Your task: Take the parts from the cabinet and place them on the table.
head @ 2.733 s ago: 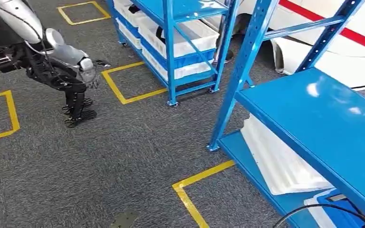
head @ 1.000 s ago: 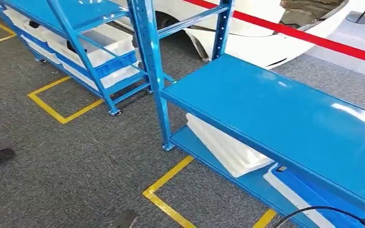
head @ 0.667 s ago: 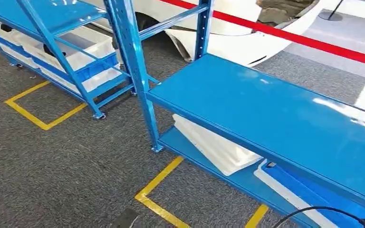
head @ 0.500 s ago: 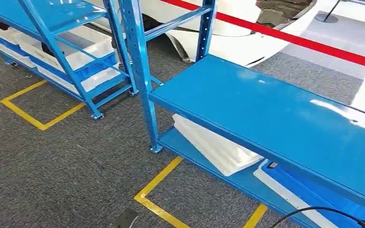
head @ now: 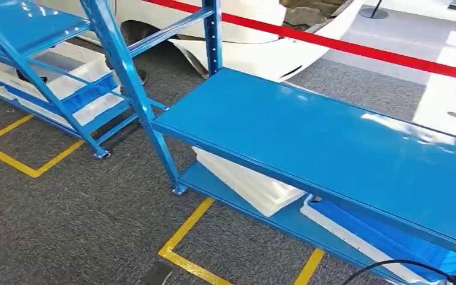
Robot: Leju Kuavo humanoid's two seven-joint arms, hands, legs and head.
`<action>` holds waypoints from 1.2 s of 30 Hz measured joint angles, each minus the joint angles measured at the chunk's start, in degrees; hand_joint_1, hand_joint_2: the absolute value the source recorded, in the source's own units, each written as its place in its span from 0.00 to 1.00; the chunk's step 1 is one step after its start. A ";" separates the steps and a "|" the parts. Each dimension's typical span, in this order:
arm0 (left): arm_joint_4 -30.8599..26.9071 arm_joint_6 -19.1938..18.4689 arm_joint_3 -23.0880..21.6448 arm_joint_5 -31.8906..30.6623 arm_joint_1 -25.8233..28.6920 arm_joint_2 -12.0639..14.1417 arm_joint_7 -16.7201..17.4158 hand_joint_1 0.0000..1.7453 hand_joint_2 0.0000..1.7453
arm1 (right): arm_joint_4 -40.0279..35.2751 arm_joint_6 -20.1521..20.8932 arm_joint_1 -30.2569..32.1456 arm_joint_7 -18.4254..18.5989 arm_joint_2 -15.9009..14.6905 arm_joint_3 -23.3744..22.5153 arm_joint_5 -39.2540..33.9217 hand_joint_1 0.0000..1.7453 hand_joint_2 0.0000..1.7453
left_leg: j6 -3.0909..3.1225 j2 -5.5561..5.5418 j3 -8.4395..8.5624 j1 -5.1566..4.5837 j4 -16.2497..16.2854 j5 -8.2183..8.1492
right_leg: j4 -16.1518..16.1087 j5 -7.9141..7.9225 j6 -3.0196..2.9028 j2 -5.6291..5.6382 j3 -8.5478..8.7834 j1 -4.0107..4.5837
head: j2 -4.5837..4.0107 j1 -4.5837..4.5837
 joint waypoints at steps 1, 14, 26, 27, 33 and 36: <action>0.00 0.00 0.00 0.02 0.10 0.02 0.02 0.00 0.00 | 0.00 0.00 0.16 -0.09 0.07 0.00 0.00 0.00 0.00 | -0.07 -0.25 -2.53 -0.02 5.28 -2.41 | 0.01 -0.07 -0.13 0.44 -0.01 0.06 | 0.00 0.02; 0.00 0.57 0.11 0.02 0.30 -0.04 -0.06 0.00 0.00 | -1.07 -0.02 2.68 -2.82 1.88 0.00 -0.79 0.00 0.00 | 1.96 -1.85 1.27 0.36 -5.37 4.88 | 2.32 -2.39 2.15 3.15 -0.46 0.31 | 0.00 0.35; 0.00 1.09 1.57 0.02 0.60 -0.04 -0.07 0.00 0.00 | -3.91 0.00 10.16 -4.98 8.67 -0.46 -2.16 0.00 0.00 | 0.60 2.04 2.99 0.07 -5.46 3.25 | 1.39 -0.76 1.98 -1.56 -0.80 0.19 | 0.00 0.24; 0.00 1.16 1.73 0.02 0.62 -0.04 -0.07 0.00 0.00 | -4.15 0.00 10.93 -4.98 9.53 -0.87 -2.64 0.00 0.00 | 0.12 2.30 3.22 0.19 -5.77 3.32 | 1.49 -0.83 1.61 -1.24 -0.88 0.32 | 0.00 0.26; 0.00 1.36 2.58 0.00 0.79 0.09 0.02 0.00 0.00 | -4.09 0.00 13.94 -4.11 12.09 -3.01 -10.35 0.00 0.00 | -0.47 -0.38 -4.58 0.09 10.99 -5.30 | 0.90 -0.57 -0.22 0.02 -0.59 -0.01 | 0.00 0.15; 0.00 1.62 3.04 0.02 1.11 0.11 0.09 0.00 0.00 | -2.49 0.00 15.03 -3.76 12.61 -4.61 -13.18 0.00 0.00 | -0.05 -0.49 -3.67 0.04 7.74 -0.93 | 1.01 -0.83 -0.28 1.03 -0.10 0.14 | 0.00 0.15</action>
